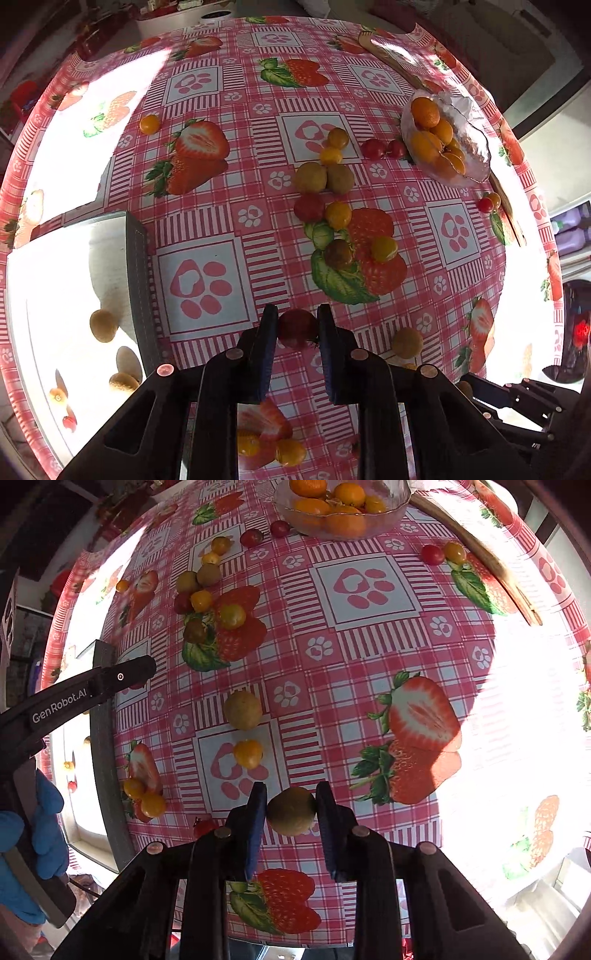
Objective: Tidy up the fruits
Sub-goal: 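Grasp a red tomato with the left gripper while the right grasps a kiwi, then carry the red tomato and kiwi into the white tray and release them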
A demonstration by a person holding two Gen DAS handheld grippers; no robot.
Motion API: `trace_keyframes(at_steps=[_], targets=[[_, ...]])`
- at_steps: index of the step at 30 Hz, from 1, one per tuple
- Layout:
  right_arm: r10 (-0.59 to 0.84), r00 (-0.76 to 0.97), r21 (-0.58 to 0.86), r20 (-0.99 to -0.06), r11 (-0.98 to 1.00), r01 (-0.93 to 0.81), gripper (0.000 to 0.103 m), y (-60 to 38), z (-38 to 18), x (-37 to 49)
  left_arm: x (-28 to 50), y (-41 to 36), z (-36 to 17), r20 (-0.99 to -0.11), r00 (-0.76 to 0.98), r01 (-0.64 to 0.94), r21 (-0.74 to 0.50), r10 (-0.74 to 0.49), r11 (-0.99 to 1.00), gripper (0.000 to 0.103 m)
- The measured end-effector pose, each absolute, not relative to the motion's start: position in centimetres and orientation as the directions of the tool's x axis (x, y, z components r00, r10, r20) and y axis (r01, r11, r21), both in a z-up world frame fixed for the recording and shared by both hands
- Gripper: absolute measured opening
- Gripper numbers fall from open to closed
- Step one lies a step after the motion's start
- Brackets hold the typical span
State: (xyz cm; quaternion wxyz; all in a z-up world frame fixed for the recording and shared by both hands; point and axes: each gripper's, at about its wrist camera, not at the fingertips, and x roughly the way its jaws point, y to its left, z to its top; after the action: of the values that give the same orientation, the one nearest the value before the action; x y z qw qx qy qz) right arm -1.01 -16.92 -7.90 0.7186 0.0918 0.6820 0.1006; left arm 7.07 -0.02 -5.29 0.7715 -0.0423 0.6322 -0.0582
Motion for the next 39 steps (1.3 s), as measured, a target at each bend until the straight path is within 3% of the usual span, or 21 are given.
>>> trace_keyframes(at_steps=[15, 39], targets=[[0.268, 0.046, 0.262, -0.962, 0.959, -0.112, 0.030, -12.7, -7.0, 0.4, 3.7, 4.4, -4.6, -0.968, 0.221, -0.055, -0.132, -0.117, 0.990, 0.023], [0.300, -0.002, 0.276, -0.954, 0.876, -0.395, 0.030, 2.9, -5.1, 0.8, -3.8, 16.8, -5.2, -0.973, 0.230, -0.324, -0.105, -0.029, 0.940, 0.023]])
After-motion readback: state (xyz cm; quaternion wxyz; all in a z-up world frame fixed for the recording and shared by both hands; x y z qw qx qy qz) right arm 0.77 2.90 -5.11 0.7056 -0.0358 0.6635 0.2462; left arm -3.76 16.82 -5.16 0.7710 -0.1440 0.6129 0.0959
